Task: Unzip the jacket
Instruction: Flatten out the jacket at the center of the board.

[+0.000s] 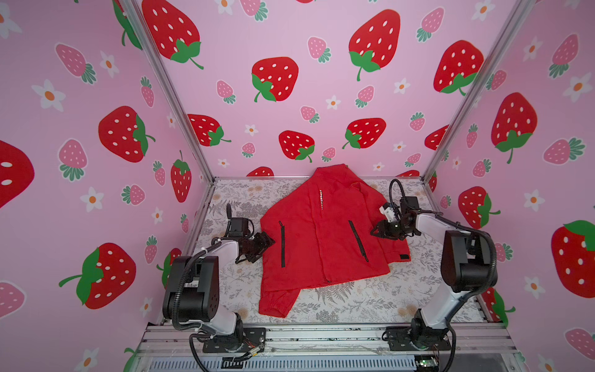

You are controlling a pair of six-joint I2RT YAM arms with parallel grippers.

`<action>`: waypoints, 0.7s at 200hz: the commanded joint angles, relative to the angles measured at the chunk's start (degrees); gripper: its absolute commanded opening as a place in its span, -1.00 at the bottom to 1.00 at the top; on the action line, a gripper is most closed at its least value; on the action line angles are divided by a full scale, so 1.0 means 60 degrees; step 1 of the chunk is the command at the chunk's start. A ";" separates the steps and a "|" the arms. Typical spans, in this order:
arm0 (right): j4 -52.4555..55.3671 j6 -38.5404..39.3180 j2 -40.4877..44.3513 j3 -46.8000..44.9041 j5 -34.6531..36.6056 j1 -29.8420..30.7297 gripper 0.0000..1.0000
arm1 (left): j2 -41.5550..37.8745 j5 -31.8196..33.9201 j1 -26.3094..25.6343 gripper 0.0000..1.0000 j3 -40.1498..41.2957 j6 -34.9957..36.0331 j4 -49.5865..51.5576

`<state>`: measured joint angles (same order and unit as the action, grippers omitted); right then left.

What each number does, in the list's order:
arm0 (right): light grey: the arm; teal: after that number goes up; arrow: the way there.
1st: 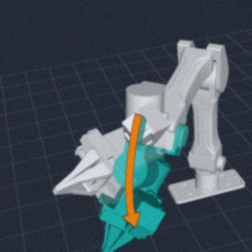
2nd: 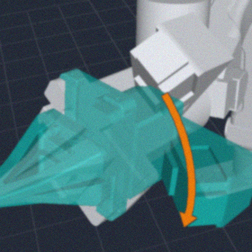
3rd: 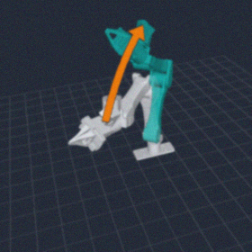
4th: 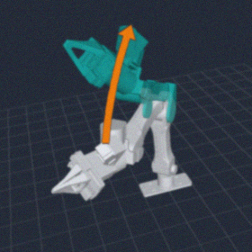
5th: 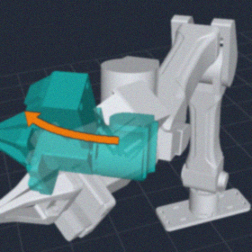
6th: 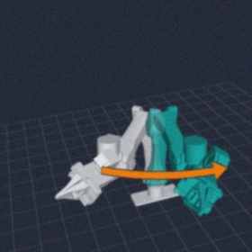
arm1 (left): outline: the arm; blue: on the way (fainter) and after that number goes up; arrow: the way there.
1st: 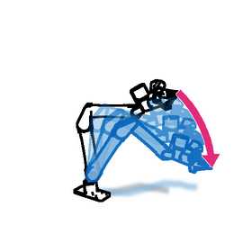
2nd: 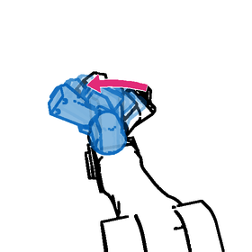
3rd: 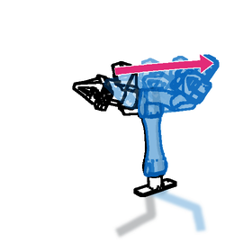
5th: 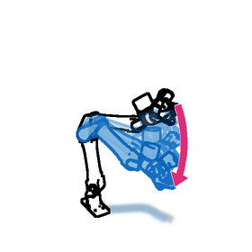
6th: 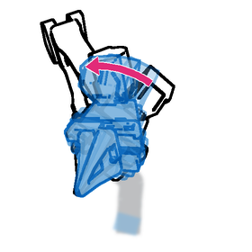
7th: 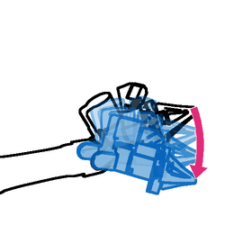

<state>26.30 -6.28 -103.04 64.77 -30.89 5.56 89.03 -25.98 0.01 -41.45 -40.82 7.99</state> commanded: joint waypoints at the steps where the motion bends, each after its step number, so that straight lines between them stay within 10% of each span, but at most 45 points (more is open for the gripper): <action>1: -0.0069 0.0128 -0.0380 0.0325 -0.0126 0.0096 0.00 | 0.0437 -0.0178 -0.0016 0.45 0.0299 -0.0086 -0.0169; 45: -0.0553 0.0244 -0.0978 0.0608 -0.0486 0.0215 -0.07 | 0.0283 -0.1055 -0.0226 0.08 0.0396 0.0102 -0.1038; 83: -0.0716 0.0183 -0.0933 0.1207 -0.1288 0.0294 -1.00 | 0.0284 -0.2250 -0.0308 -0.38 0.0239 -0.0347 -0.2015; 107: 0.0060 0.0296 -0.0719 0.2793 -0.0931 0.0347 -1.00 | -0.0448 -0.2410 -0.0516 -1.00 -0.0265 -0.0580 -0.1892; 140: 0.1904 0.0432 -0.1348 0.6562 0.0566 0.0284 -1.00 | -0.2262 -0.1363 -0.1580 -1.00 -0.1652 -0.0433 -0.0385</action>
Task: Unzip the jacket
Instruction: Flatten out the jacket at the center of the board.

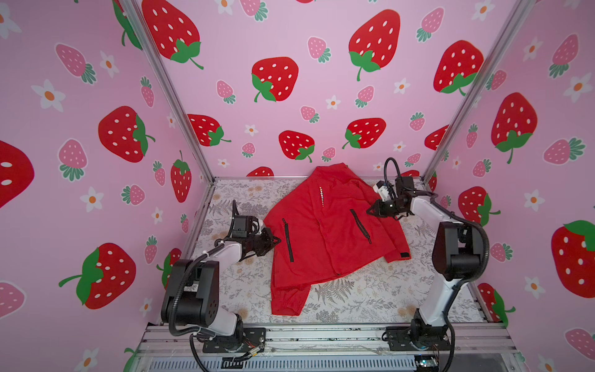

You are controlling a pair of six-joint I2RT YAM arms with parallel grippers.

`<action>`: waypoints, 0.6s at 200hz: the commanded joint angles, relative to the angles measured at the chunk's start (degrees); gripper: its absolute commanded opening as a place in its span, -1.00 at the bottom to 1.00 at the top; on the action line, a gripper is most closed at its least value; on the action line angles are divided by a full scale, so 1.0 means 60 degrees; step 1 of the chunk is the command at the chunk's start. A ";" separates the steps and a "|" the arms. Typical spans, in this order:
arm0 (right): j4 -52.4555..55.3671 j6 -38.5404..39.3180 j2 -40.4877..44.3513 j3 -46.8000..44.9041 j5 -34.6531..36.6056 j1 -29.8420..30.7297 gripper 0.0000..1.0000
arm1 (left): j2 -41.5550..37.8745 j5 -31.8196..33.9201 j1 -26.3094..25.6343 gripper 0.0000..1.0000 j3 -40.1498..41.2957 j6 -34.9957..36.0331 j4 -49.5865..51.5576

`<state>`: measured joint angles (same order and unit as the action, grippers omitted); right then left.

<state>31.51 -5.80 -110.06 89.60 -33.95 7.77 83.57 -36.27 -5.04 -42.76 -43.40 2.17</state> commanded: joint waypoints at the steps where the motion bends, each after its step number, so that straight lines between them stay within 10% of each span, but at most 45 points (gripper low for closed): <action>1: 0.1101 0.0352 -0.0205 0.2541 0.1134 -0.0096 -1.00 | -0.1400 0.0379 -0.0784 -1.00 -0.1489 -0.0003 0.0609; 58: 0.2621 -0.0821 -0.0760 0.5763 0.4354 -0.1452 -1.00 | -0.1432 0.1815 -0.5452 -1.00 -0.3342 -0.0659 0.0942; 63: 0.2752 -0.0807 -0.0701 0.5747 0.4561 -0.1533 -0.76 | -0.1273 0.1879 -0.5750 -1.00 -0.3424 -0.0658 0.1122; 78: 0.3118 -0.0616 -0.0451 0.5416 0.5161 -0.1639 0.25 | -0.0972 0.1768 -0.6125 -0.28 -0.3381 -0.0462 0.1670; 98: 0.2500 -0.0479 0.0583 0.3792 0.5223 -0.1612 0.88 | -0.1586 0.2731 -0.5710 0.56 -0.2714 -0.0002 0.2761; 120: 0.1368 -0.0364 0.1866 0.1874 0.4394 -0.1358 0.96 | -0.2766 0.3278 -0.4122 0.98 -0.1848 0.0328 0.3459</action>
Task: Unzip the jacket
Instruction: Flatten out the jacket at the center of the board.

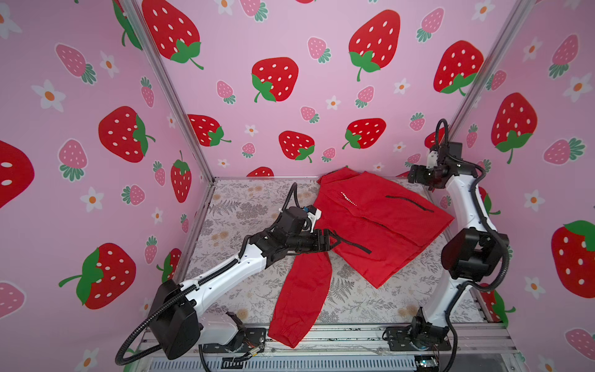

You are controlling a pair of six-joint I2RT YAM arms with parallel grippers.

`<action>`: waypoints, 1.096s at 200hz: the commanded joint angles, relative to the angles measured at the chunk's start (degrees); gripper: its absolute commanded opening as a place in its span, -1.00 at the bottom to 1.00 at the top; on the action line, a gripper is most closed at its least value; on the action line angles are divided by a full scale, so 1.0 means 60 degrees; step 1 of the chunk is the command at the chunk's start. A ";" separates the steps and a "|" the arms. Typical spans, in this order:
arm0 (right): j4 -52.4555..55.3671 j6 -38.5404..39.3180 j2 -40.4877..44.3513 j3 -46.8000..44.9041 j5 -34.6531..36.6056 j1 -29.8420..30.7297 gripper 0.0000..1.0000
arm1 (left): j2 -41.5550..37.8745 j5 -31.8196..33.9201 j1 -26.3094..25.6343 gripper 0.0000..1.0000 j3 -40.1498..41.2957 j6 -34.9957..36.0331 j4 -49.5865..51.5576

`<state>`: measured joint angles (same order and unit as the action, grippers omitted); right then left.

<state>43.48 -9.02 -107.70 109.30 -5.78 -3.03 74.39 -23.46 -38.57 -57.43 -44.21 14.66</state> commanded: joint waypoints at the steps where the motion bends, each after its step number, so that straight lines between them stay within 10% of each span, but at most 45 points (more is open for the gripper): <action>1: -0.0674 0.0188 0.1533 -0.1522 -0.0444 0.0485 0.96 | -0.1280 0.1150 0.1552 0.99 0.0638 0.0466 0.1402; 29: -0.1326 0.0594 0.2291 -0.3342 -0.2607 0.1387 0.89 | -0.1197 0.1134 0.3032 0.99 0.1245 0.0585 0.1455; 83: -0.2675 -0.0270 0.3542 -0.6542 -0.3350 0.2218 0.88 | 0.1366 0.1013 0.2325 0.68 0.1317 0.2851 0.0997; 166: -0.2338 0.0124 0.3418 -0.6898 -0.3929 0.2138 0.87 | 0.4241 0.0998 0.2120 0.26 0.0276 0.4061 0.1274; 219: -0.2688 -0.0086 0.3228 -0.7185 -0.4155 0.1925 0.87 | 0.4832 -0.0365 0.2079 -0.41 0.0621 0.4174 0.0708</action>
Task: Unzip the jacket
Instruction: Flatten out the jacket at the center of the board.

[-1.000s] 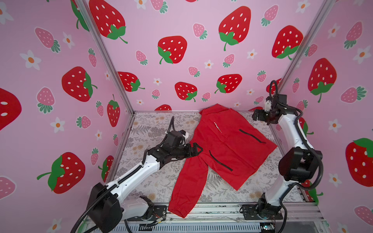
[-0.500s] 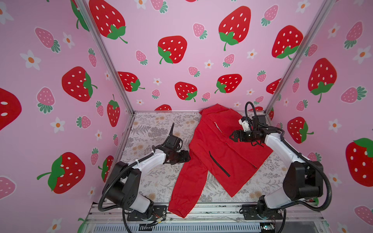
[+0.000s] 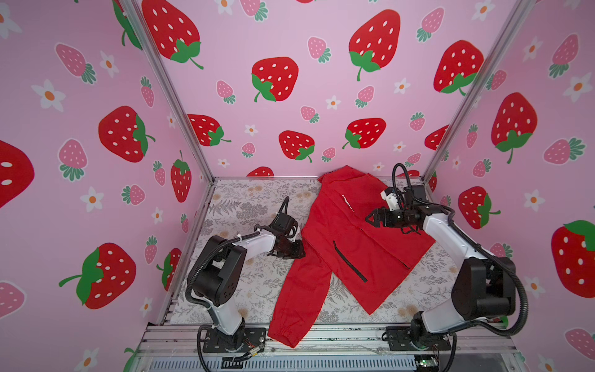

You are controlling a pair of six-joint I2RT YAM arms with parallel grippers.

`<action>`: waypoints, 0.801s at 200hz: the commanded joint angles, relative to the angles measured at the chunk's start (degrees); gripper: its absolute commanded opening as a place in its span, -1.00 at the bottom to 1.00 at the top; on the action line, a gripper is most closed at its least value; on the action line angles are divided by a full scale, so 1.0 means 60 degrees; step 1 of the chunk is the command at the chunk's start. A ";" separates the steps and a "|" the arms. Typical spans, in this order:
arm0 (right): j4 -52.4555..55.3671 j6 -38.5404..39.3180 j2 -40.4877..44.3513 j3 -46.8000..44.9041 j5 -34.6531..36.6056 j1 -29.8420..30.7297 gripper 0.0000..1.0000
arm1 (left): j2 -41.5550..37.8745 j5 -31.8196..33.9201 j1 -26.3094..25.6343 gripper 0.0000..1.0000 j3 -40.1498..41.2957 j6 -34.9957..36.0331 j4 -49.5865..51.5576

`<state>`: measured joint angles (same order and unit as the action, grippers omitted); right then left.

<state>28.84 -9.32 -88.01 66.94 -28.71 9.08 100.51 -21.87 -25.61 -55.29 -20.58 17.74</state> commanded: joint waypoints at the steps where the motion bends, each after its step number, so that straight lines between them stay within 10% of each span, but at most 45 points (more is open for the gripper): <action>1: -0.0250 -0.0041 -0.0054 -0.0126 -0.0351 -0.0093 0.87 | 0.0492 -0.0632 -0.0082 -0.42 0.0264 0.0244 0.0194; 24: -0.0344 -0.0049 -0.0054 -0.0084 -0.0360 -0.0093 0.87 | 0.0569 -0.0499 -0.0055 -1.00 0.0077 0.0304 0.0264; 38: -0.0365 0.0047 -0.0027 -0.0095 -0.0496 -0.0089 0.86 | 0.0166 0.0304 -0.0039 -1.00 -0.0446 0.0352 0.0653; 81: -0.0614 -0.0308 0.0443 -0.0817 -0.1172 -0.0102 0.84 | -0.1026 0.7725 -0.0127 -1.00 -0.5358 0.2454 0.3334; 111: -0.0581 -0.0763 0.1092 -0.1419 -0.0819 -0.0246 0.85 | -0.0820 1.1483 -0.0257 -1.00 -0.7336 0.6088 0.0743; 144: -0.0464 -0.1654 0.1901 -0.2158 -0.0129 -0.0772 0.92 | -0.1396 1.3764 -0.0771 -1.00 -0.4845 1.2249 -0.5826; 160: -0.0609 -0.2133 0.2245 -0.2674 -0.0164 -0.1056 0.92 | -0.1702 1.3393 -0.0502 -1.00 -0.3527 1.1777 -0.4868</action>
<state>25.21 -16.69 -77.49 54.76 -31.40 5.04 90.59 48.66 -29.56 -87.64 32.73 -1.37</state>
